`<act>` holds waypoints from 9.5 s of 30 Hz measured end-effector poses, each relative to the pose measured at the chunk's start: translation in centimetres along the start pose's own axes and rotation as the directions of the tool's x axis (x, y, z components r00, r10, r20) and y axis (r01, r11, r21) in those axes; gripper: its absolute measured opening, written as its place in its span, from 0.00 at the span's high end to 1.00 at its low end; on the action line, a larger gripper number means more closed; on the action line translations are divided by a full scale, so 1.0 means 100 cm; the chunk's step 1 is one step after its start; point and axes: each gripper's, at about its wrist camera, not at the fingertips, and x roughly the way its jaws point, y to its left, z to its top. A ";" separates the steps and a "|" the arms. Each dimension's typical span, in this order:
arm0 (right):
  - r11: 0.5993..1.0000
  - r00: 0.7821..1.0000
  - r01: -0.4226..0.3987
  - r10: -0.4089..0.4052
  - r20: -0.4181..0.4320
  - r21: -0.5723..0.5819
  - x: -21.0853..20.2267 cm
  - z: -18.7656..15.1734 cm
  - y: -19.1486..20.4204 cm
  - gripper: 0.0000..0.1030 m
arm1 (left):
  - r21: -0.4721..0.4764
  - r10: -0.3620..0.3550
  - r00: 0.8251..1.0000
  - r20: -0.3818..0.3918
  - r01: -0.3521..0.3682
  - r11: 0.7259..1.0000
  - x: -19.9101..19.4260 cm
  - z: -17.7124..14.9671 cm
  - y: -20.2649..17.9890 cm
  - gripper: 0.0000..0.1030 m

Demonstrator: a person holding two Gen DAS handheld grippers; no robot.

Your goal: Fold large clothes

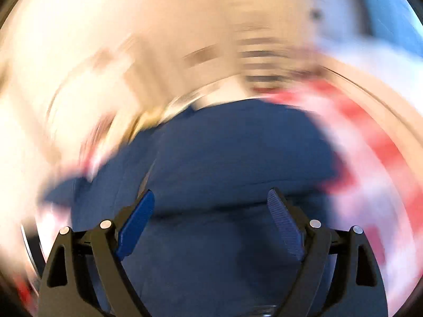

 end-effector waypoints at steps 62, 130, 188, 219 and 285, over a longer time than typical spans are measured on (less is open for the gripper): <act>0.922 0.986 0.121 -0.156 -0.066 -0.367 0.085 -0.021 0.040 0.20 | -0.550 -0.547 0.815 0.192 0.551 0.627 0.057 0.105 0.028 0.81; 0.760 0.950 0.215 -0.309 -0.050 -0.613 0.113 -0.048 0.087 0.12 | -0.654 0.018 0.866 0.500 0.363 0.663 -0.021 0.138 0.325 0.97; 0.291 0.974 0.225 -0.104 0.203 -0.930 0.102 -0.138 0.228 0.12 | -0.379 -0.027 0.998 0.058 0.048 0.924 0.059 0.064 0.075 0.08; 0.645 0.993 -0.119 0.066 -0.099 -0.755 0.066 -0.091 0.182 0.06 | -0.384 -0.057 0.996 0.075 0.081 0.920 0.059 0.064 0.075 0.03; 0.818 0.993 0.089 -0.118 -0.014 -0.568 0.102 -0.028 0.125 0.27 | -0.432 -0.016 0.984 0.176 0.092 0.897 0.043 0.059 0.090 0.06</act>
